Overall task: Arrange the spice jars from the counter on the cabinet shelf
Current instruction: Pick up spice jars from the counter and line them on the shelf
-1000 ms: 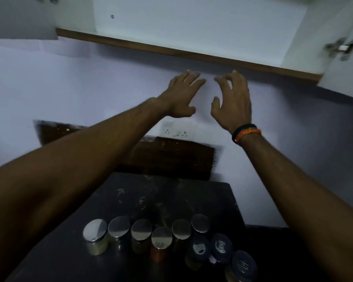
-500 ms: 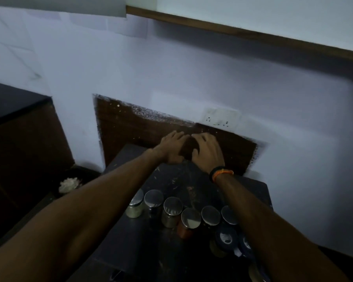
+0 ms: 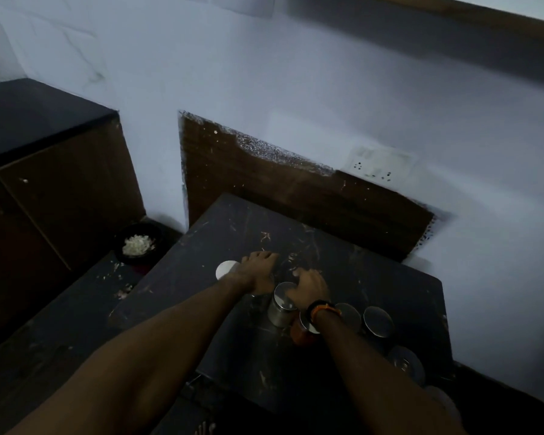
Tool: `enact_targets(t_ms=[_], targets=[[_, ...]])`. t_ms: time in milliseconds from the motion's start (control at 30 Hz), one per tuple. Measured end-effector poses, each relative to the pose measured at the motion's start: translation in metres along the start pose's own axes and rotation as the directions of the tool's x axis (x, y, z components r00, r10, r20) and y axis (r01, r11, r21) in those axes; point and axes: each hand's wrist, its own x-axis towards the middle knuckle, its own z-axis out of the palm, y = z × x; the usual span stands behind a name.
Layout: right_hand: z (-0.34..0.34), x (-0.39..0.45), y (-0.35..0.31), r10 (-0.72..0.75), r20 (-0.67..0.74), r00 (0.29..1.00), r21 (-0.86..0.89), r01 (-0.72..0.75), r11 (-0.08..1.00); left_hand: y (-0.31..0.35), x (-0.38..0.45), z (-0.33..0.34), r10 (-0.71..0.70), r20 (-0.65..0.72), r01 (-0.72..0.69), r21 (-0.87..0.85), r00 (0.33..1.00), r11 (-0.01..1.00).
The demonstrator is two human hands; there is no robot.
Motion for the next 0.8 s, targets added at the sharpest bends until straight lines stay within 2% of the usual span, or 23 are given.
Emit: enact_targets(t_ms=[100,300,533,800], targets=[[0.015,0.0,-0.001,0.033,-0.005,0.999,-0.02,-0.033,0.999,-0.007,-0.007,0.012,-0.011,0.022,0.012,-0.016,1.0,1.0],[0.032,0.002,-0.005,0.053,0.079,0.995,-0.087,-0.046,0.995,-0.015,-0.012,0.027,-0.013,0.023,0.013,-0.001,1.0,1.0],[0.049,0.004,-0.007,-0.001,0.031,1.0,-0.272,0.009,0.962,-0.021,-0.009,0.032,-0.012,0.018,0.013,-0.038,1.0,0.999],[0.037,0.013,-0.003,-0.076,0.008,0.997,-0.237,0.075,0.969,-0.023,-0.002,0.025,-0.029,-0.021,0.028,-0.074,0.999,0.997]])
